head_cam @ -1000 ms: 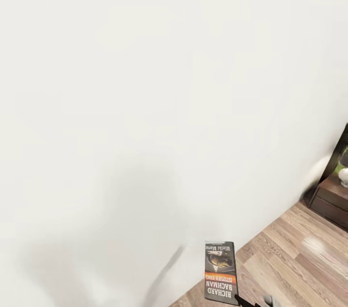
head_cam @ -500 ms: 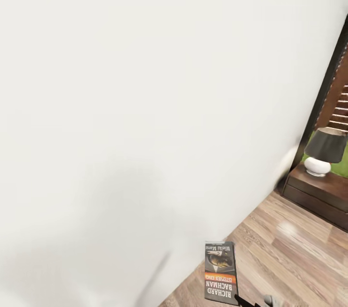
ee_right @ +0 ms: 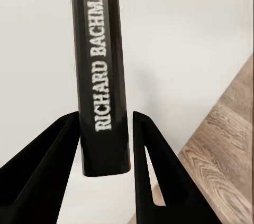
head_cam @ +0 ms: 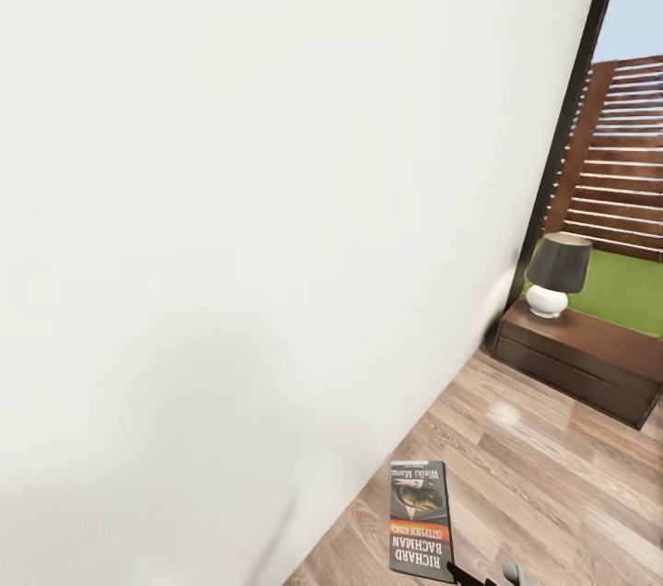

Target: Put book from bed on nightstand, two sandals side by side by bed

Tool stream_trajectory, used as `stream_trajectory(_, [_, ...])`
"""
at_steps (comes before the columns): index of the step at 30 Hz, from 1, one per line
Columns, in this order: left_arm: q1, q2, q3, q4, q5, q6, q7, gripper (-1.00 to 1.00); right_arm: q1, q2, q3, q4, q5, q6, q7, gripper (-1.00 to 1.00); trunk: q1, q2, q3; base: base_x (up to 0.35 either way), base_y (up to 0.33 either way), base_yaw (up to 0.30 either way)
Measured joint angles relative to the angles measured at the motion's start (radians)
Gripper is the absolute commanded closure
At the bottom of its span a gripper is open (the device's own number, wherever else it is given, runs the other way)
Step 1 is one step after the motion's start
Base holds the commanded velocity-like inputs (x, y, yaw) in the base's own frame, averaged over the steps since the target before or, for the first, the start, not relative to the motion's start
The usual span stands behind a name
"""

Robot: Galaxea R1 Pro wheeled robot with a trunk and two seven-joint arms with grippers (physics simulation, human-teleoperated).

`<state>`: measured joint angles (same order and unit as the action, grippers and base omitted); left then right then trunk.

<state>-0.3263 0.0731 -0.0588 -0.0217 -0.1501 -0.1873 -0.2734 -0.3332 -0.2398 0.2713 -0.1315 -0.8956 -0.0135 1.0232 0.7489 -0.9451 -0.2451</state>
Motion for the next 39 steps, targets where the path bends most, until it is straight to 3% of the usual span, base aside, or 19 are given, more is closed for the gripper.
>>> stream_trajectory(20, [0.000, -0.001, 0.000, 0.000, 0.000, 0.000, 0.000, -1.00, 0.000, 0.000, 0.001, 0.000, 0.001, 0.000, 0.000, 1.00, 0.000, 0.000, 0.000, 0.001, 0.000, -0.275])
stream_trajectory(28, [0.000, -0.001, 0.000, 0.000, 0.000, 0.000, 0.000, -1.00, 0.000, 0.001, 0.000, 0.000, 0.000, 0.000, 0.000, 1.00, 0.000, 0.000, 0.000, 0.194, 0.000, -0.275])
stream_trajectory(39, [0.000, -0.001, 0.000, 0.000, 0.000, 0.000, 0.000, -1.00, 0.000, 0.000, 0.000, 0.000, 0.000, 0.000, 0.000, 1.00, 0.000, 0.000, 0.000, 0.018, 0.000, -0.275])
